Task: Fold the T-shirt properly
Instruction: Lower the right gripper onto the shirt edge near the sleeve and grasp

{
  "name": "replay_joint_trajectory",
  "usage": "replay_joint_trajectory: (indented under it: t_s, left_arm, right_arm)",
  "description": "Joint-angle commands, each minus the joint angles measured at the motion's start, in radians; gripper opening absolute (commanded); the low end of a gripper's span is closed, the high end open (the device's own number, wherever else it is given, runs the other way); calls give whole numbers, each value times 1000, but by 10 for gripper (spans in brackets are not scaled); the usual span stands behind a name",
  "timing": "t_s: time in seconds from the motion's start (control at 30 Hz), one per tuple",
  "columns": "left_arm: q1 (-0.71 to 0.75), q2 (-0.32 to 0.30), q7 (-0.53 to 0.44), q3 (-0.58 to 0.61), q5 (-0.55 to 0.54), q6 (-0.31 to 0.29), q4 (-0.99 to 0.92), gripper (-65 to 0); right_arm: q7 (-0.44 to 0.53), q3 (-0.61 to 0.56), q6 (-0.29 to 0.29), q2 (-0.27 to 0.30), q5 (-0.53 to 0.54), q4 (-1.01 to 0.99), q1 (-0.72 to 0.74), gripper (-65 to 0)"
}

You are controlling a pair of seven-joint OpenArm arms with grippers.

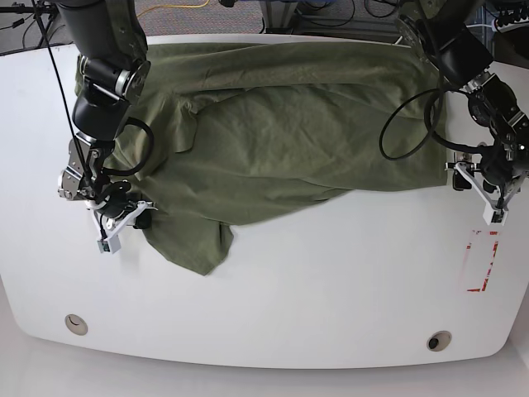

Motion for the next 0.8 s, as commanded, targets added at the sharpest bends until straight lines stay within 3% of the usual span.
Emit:
replay_joint_trajectory:
  t_s: [0.0,0.13,0.77]
  left_arm:
    - [-44,-16,-19,-3,-8,-1,-18,-207]
    - [-60,-16,-19,-7,-10,-1,-78,-156]
    - [-106,-12,-19,-19,-10,-1,-278,-157]
  right_arm:
    - [13,-22,6,17,5,13,29,-642]
    - [13,-22,6,17,5,13,27,-642]
    - [13,-22,6,16,5,13,24,-642]
